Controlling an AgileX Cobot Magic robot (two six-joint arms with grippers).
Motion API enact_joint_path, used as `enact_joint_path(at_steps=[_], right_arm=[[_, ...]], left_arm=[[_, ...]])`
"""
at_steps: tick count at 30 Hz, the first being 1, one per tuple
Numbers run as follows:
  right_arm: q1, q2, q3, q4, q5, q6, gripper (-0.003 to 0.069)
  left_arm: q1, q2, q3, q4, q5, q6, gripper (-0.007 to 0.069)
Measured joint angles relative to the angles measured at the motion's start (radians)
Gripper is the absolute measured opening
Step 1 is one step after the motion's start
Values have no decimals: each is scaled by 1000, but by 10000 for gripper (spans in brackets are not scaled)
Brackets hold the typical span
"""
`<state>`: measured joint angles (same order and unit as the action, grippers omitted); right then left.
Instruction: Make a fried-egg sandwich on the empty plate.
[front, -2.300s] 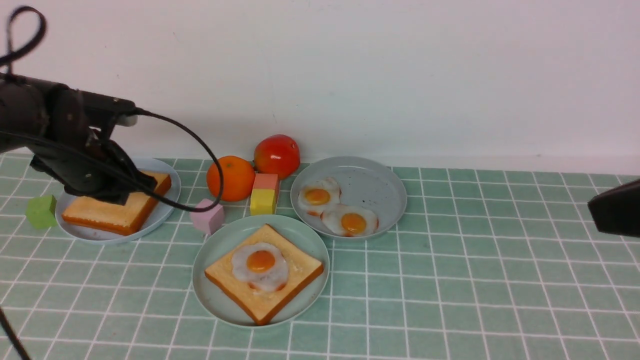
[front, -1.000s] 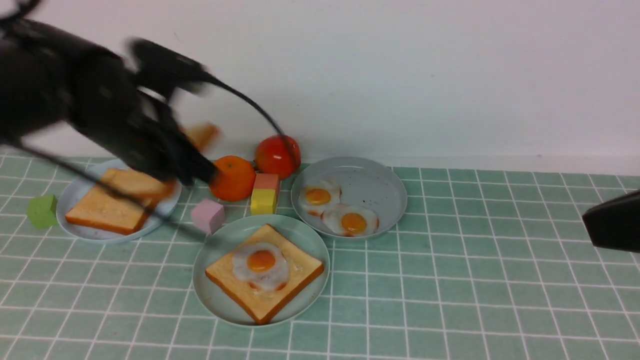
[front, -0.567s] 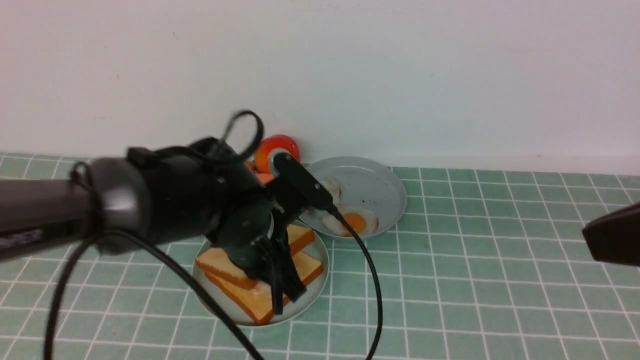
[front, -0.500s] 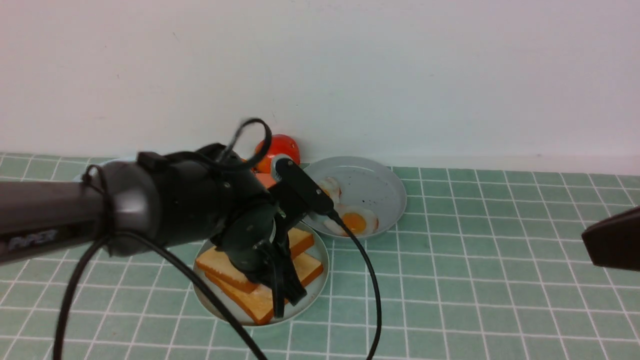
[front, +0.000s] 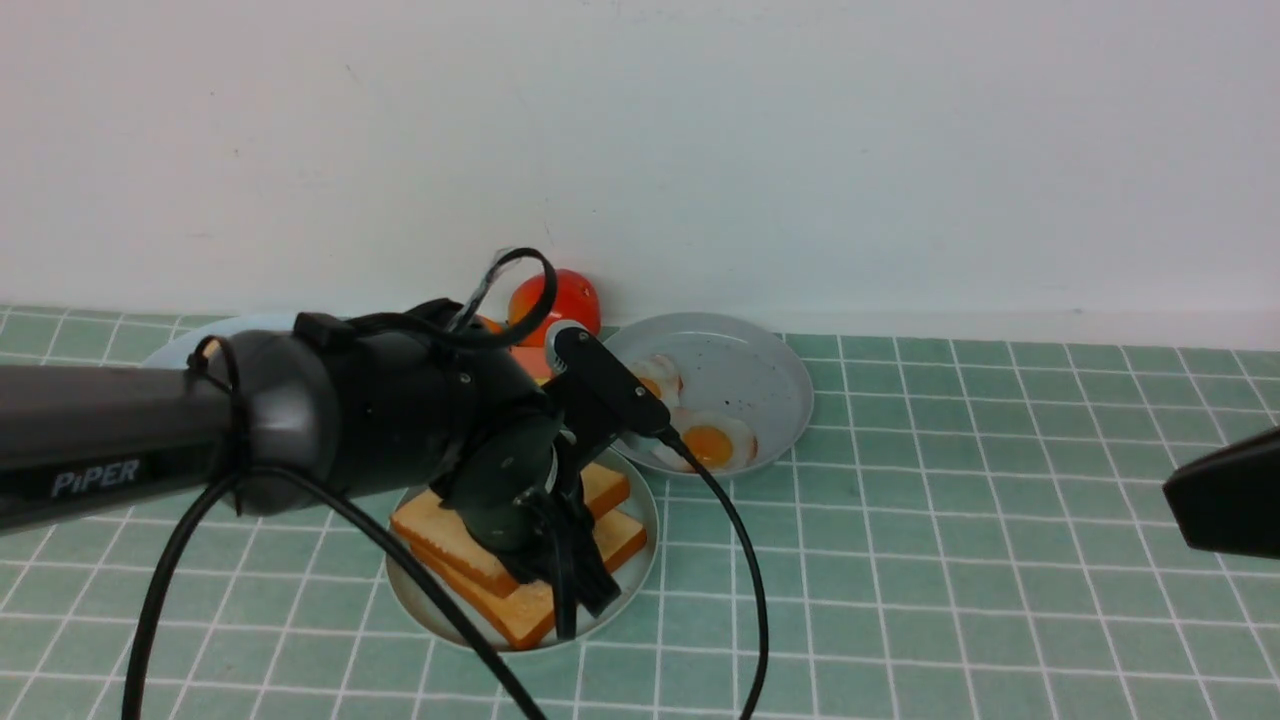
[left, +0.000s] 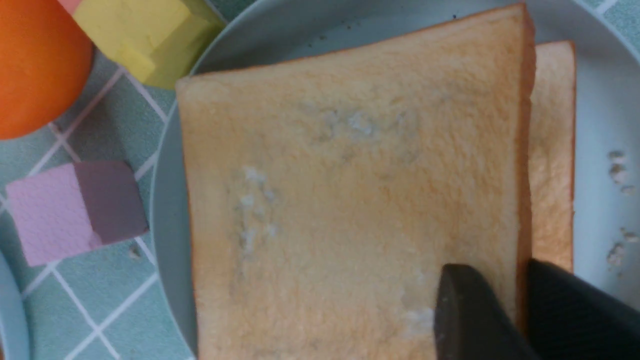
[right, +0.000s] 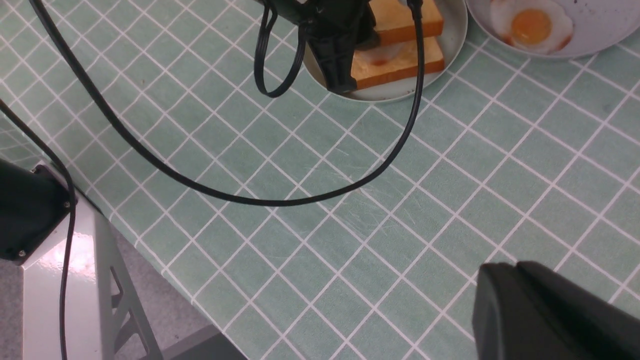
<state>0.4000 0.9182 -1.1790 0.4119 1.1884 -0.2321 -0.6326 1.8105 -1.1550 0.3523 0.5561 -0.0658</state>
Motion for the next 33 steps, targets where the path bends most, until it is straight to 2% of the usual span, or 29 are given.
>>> enact_joint_path(at_steps=[1, 5, 10, 13, 15, 16, 17, 18, 19, 20, 22, 24, 27, 33], right_arm=[[0, -1, 0, 0, 1, -1, 45], [0, -2, 0, 0, -1, -1, 52], [0, -3, 0, -3, -18, -1, 53], [0, -22, 0, -25, -19, -1, 55], [0, -53, 0, -60, -19, 5, 56], [0, -74, 0, -89, -17, 17, 57], [0, -84, 0, -94, -17, 20, 56], [0, -99, 0, -118, -14, 31, 56], [0, -143, 0, -170, -11, 57, 56], [0, -169, 2, -192, -11, 76, 57], [0, -224, 15, -250, -11, 123, 57], [0, -318, 53, -338, -12, 223, 57], [0, -438, 121, -412, -35, 364, 57], [0, -608, 284, -519, -135, 601, 57]], left_arm=[[0, -2, 0, -13, 7, 0, 277], [-8, -32, -1, -49, 18, 0, 389], [-10, -126, -5, -145, 70, 0, 413], [-10, -250, -4, -223, 123, -16, 335], [-10, -366, 7, -277, 138, -22, 243], [-10, -456, 21, -300, 129, -22, 173], [-10, -472, 29, -309, 126, -22, 161], [-10, -553, 49, -325, 108, -22, 112], [-10, -687, 103, -352, 55, -22, 24], [-10, -737, 137, -369, 25, -22, -5], [-10, -853, 205, -390, -33, -23, -13], [-10, -1073, 361, -420, -169, -23, -13], [-10, -1248, 560, -451, -344, -23, -13], [-10, -1383, 824, -467, -587, -46, -13]])
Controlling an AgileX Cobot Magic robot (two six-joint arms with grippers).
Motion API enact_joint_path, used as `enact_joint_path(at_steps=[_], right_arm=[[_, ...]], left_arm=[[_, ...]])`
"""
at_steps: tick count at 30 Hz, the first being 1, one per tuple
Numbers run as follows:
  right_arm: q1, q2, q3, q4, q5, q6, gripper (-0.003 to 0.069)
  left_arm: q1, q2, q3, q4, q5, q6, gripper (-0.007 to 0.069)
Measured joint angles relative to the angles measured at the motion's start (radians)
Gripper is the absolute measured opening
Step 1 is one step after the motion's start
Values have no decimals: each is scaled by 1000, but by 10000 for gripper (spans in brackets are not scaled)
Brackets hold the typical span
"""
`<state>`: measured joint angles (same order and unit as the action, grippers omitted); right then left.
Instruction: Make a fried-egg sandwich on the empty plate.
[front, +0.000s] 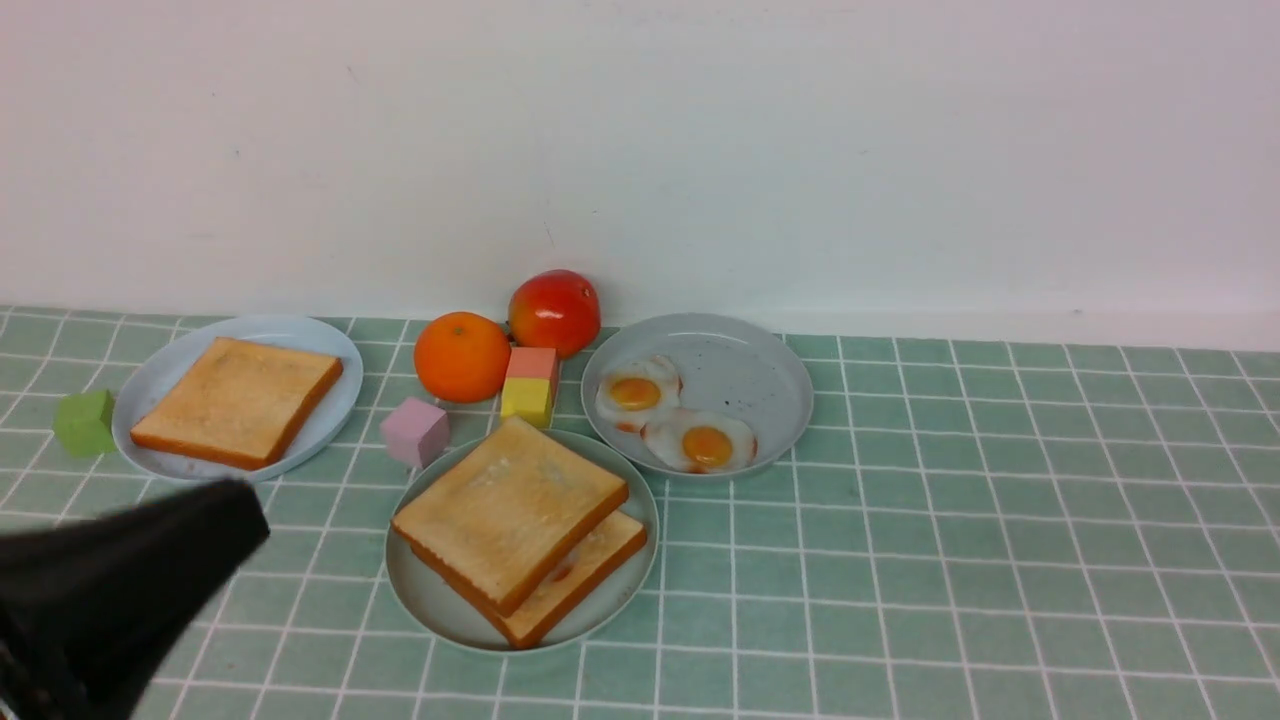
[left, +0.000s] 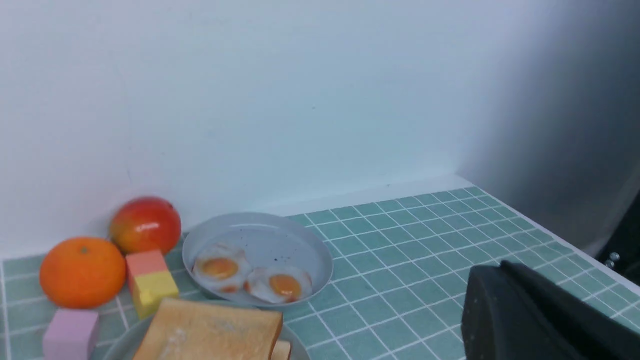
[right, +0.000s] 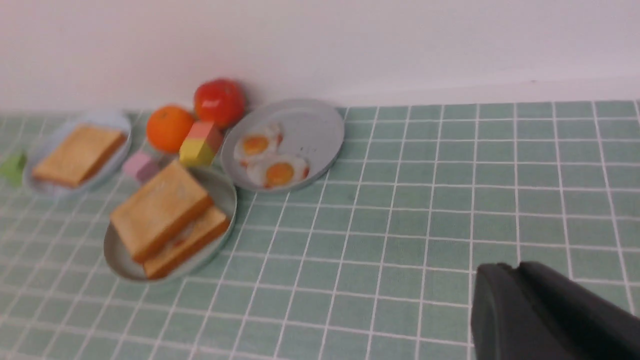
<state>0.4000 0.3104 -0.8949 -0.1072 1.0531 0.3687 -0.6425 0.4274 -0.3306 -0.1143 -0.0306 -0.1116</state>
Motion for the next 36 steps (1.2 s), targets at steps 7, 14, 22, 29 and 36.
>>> enact_joint_path(at_steps=[7, 14, 22, 29, 36], right_arm=[[0, -57, 228, -64, -212, 217, 65], [0, -57, 409, -83, -503, 257, 76], [0, -57, 599, -95, -591, 260, 92], [-13, -63, 702, -134, -587, 260, 98], [-218, -203, 826, -173, -714, 176, -13]], left_arm=[[0, -4, 87, -4, -67, -21, -13], [0, -4, 91, -4, -21, -21, -13], [0, -4, 91, -4, 2, -21, -13], [0, -4, 91, -4, 3, -21, -13], [0, -5, 91, -4, 4, -21, -13]])
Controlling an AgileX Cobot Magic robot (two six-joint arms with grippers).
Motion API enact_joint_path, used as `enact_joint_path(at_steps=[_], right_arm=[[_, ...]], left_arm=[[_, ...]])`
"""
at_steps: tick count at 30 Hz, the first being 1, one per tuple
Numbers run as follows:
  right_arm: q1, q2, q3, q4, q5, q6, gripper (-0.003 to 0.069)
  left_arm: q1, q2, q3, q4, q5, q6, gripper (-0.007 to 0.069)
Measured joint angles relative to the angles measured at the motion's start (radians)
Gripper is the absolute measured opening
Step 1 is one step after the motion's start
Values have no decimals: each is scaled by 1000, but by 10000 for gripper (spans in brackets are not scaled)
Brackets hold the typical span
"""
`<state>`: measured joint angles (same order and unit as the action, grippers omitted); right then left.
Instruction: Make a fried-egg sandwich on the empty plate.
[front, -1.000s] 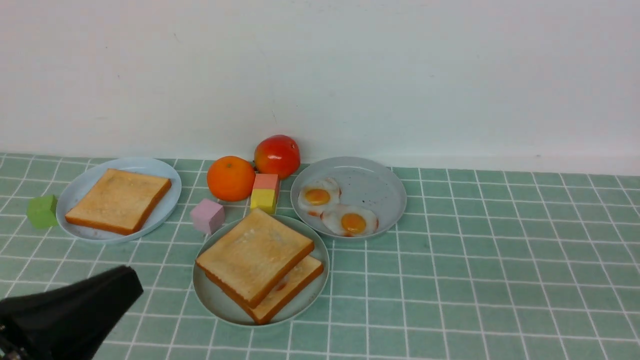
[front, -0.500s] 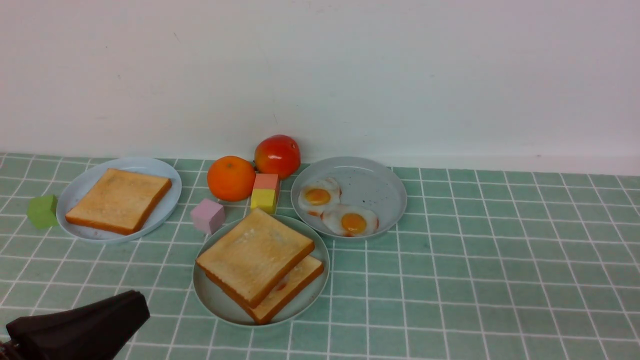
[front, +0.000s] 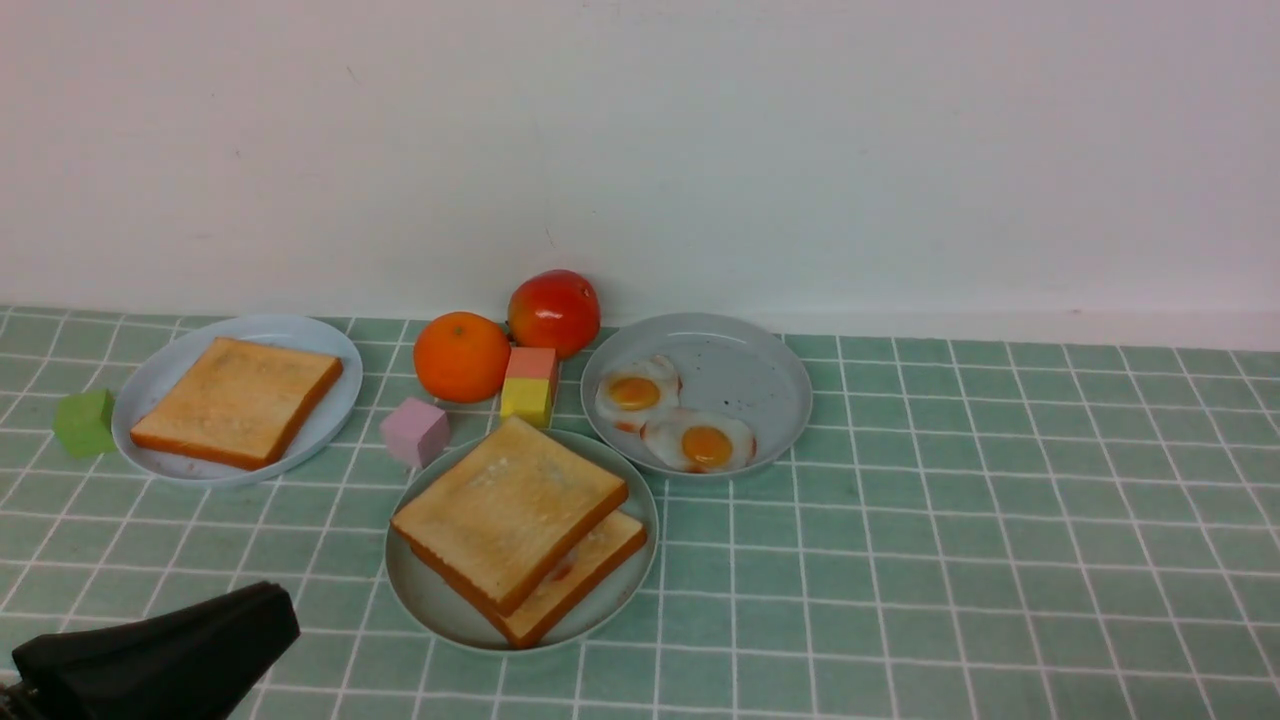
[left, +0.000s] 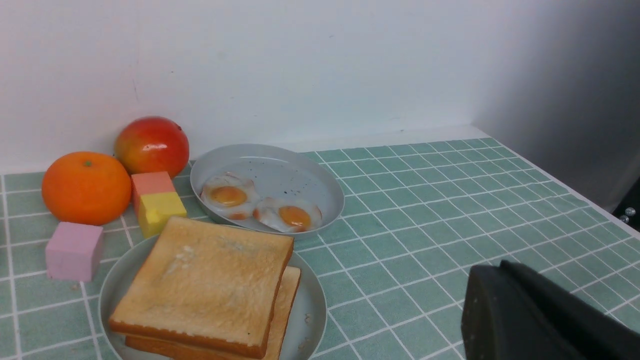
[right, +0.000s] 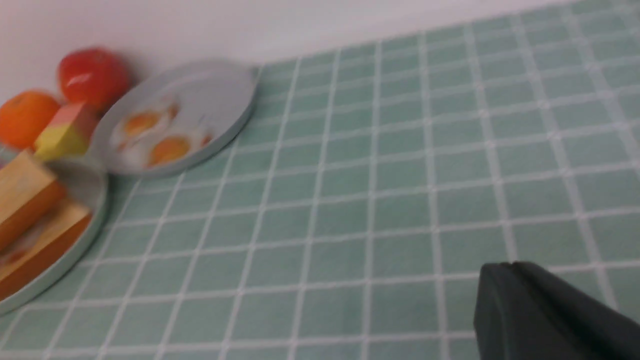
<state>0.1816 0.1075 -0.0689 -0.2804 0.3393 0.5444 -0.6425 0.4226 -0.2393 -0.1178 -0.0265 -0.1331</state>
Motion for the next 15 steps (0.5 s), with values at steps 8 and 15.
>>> enact_joint_path(at_steps=[8, 15], right_arm=[[-130, -118, 93, 12, -79, -44, -13], [-128, -118, 93, 12, -91, -54, -13]], left_arm=[[0, -2, 0, 0, 0, 0, -9], [0, -2, 0, 0, 0, 0, -1]])
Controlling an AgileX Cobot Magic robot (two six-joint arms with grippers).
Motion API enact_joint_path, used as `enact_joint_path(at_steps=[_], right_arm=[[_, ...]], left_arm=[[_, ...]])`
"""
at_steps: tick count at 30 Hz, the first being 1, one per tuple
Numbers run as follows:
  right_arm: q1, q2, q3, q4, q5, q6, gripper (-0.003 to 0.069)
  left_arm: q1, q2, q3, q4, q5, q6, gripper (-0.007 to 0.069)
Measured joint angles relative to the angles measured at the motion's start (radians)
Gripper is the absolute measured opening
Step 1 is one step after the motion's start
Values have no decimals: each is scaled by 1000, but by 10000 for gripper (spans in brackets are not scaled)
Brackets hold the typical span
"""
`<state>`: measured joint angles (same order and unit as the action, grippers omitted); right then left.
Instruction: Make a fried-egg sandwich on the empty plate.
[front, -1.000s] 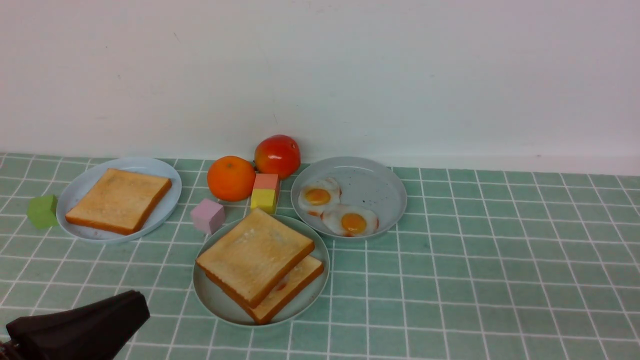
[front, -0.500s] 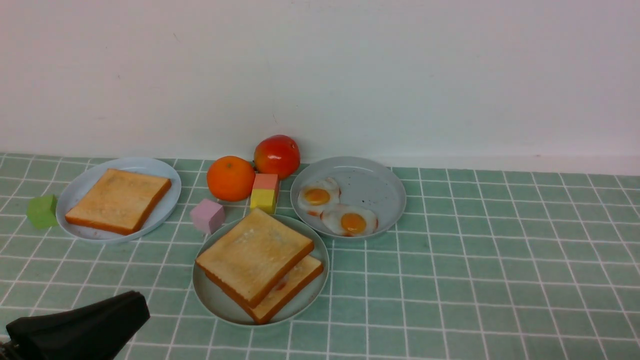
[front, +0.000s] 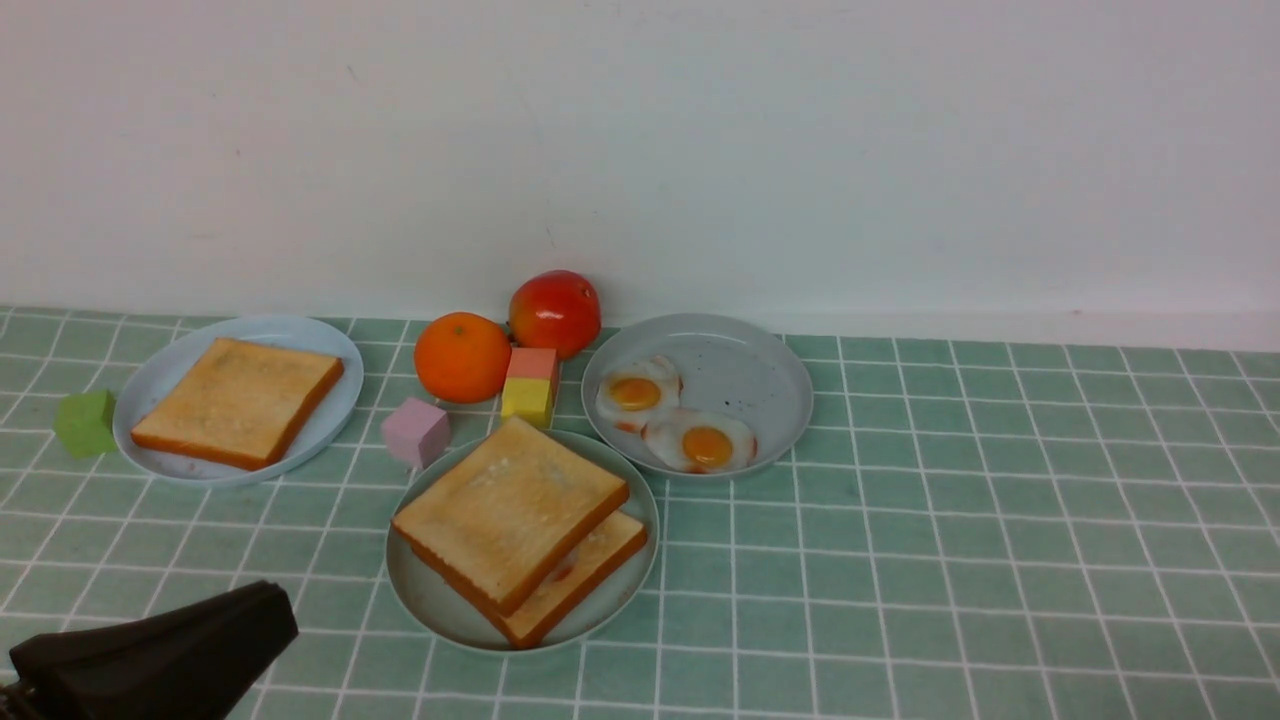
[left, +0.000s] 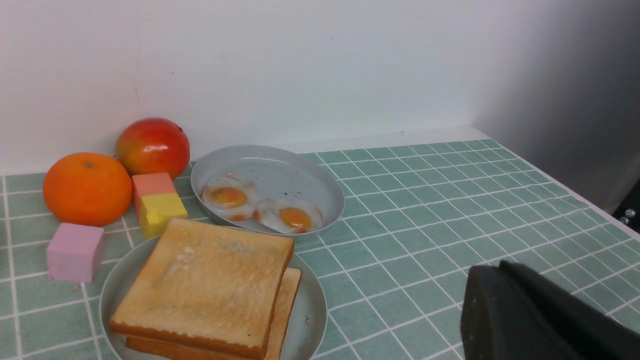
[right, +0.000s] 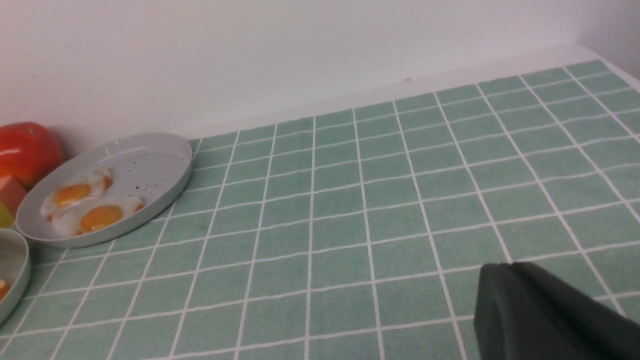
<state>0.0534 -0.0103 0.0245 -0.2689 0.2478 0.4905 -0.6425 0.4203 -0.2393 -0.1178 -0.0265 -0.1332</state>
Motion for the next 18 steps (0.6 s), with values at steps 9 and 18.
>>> enact_joint_path(at_steps=[9, 18], right_arm=[[60, 0, 1, 234, 54, -389, -13], [65, 0, -7, 341, 129, -603, -10]], left_arm=[[0, 0, 0, 0, 0, 0, 6], [0, 0, 0, 0, 0, 0, 17]])
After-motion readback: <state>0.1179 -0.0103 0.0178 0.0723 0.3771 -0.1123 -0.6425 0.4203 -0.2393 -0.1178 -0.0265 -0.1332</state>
